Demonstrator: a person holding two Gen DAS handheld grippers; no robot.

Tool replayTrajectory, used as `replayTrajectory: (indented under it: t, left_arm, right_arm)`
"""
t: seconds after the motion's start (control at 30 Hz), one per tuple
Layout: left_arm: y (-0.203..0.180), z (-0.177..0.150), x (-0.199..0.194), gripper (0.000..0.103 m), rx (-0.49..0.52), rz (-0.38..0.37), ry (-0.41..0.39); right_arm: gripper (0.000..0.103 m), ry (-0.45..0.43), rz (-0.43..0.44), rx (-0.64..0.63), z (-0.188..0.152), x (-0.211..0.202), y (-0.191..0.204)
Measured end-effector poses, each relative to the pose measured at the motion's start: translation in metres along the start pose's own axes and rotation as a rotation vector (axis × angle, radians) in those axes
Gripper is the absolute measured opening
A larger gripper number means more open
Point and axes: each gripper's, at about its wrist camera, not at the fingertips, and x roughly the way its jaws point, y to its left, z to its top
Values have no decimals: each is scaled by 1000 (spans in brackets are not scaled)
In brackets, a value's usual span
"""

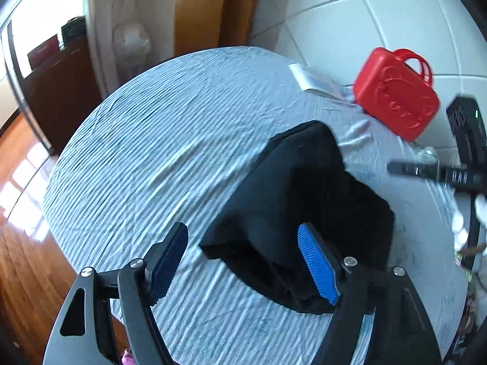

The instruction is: Fold clothes

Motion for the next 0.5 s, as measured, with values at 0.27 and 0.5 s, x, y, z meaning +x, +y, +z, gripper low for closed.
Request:
replayTrajectory:
  t: [0.27,0.5]
  left_arm:
    - [-37,63,46,76,319,-123,18]
    - [-46,94,107,75,507,-288,149]
  right_arm:
    - [53,-100,-8,315,-67,-26,-14]
    - [53,-193,-105,653,-115,-15,-9]
